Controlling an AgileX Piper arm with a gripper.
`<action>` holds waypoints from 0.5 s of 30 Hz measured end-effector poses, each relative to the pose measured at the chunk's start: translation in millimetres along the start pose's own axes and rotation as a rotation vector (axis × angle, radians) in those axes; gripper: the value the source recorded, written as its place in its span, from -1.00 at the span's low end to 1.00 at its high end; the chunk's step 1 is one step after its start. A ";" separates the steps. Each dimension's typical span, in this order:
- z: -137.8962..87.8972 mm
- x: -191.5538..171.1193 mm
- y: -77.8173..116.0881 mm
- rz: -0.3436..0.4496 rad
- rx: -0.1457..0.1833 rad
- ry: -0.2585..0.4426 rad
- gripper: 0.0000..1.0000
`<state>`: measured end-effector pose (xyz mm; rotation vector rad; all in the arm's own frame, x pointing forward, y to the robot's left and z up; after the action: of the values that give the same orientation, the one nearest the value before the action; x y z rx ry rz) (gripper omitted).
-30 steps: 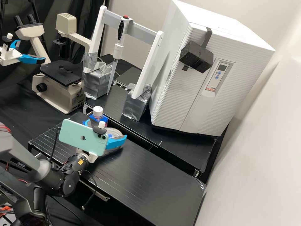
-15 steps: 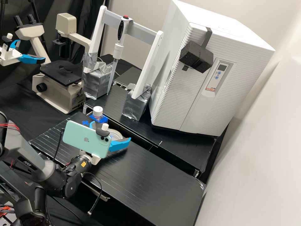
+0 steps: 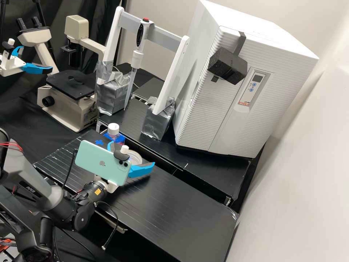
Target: Open the lid
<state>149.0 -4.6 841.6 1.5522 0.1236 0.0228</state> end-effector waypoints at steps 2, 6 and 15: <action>1.3 -0.3 0.3 0.000 0.001 -0.007 1.00; 3.0 -1.4 0.9 0.000 -0.003 -0.017 1.00; 3.0 -3.9 0.3 -0.019 -0.022 -0.018 1.00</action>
<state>145.5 -7.9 842.2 1.5292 0.1237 -0.0053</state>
